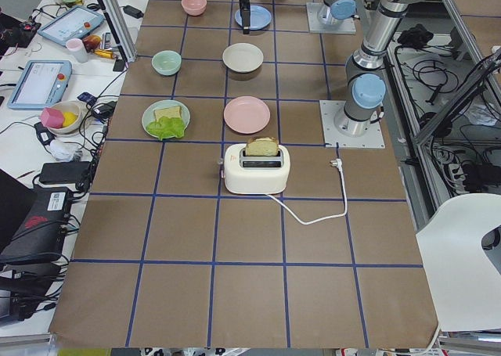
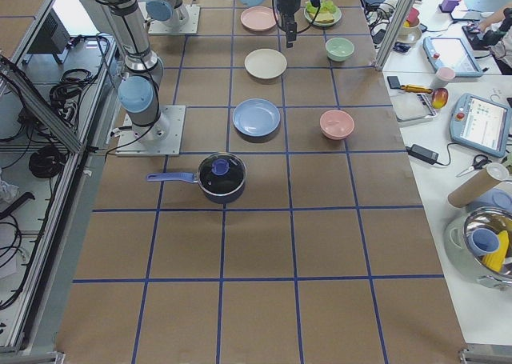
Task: Stack three plates with pink and blue
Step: 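Move the left gripper toward the pink plate while the right approaches the blue plate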
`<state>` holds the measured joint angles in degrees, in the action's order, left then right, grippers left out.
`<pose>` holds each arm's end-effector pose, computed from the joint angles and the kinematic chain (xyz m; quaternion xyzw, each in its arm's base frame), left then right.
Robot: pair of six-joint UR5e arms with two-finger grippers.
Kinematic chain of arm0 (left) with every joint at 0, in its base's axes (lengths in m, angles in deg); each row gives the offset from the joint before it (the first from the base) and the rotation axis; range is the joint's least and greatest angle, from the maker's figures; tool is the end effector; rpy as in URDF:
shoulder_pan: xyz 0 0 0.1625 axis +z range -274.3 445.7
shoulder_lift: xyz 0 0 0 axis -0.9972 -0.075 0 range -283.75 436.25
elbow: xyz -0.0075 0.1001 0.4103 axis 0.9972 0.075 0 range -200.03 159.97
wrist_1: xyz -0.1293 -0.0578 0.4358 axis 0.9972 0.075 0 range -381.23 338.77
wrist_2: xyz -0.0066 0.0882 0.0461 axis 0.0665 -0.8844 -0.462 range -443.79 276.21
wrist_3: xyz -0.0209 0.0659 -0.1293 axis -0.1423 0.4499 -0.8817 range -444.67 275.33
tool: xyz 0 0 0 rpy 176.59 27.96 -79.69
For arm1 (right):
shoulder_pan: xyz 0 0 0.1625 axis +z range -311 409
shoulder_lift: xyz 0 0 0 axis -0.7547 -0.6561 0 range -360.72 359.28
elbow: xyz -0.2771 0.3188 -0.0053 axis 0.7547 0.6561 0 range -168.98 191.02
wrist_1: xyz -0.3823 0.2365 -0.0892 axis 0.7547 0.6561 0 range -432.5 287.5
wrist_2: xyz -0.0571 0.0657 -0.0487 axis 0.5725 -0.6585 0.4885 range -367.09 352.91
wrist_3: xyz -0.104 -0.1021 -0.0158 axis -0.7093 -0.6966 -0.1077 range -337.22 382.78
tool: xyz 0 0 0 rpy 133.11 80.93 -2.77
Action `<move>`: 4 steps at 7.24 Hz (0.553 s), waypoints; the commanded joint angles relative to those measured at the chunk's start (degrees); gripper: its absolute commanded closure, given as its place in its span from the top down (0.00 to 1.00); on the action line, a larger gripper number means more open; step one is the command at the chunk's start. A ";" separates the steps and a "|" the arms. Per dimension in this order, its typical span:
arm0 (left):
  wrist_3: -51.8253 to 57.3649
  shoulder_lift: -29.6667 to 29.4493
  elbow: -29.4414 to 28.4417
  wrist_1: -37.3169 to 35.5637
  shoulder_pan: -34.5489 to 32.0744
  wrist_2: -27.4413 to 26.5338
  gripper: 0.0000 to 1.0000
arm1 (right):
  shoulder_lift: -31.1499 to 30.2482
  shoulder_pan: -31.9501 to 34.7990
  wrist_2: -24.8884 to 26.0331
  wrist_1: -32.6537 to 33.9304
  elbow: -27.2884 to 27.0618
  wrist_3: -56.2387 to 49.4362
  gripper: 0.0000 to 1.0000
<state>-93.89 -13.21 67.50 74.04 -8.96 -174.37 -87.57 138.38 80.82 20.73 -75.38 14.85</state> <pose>-0.1741 -0.5152 0.4575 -0.0398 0.9990 0.0190 0.0074 0.1325 -0.5721 0.4480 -0.0643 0.9972 -0.0334 0.0158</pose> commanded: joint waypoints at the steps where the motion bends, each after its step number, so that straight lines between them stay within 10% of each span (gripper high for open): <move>1: 0.08 -0.54 1.05 -0.35 0.00 0.05 1.00 | 0.02 -0.17 -0.03 0.02 -0.17 0.11 1.00; 4: -0.09 0.77 3.51 -2.44 0.00 -0.03 1.00 | 0.02 -0.17 -0.03 0.11 -0.17 0.11 1.00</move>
<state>-93.87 -12.58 70.29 73.10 -8.96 -174.21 -87.56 138.21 80.80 20.77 -75.54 14.96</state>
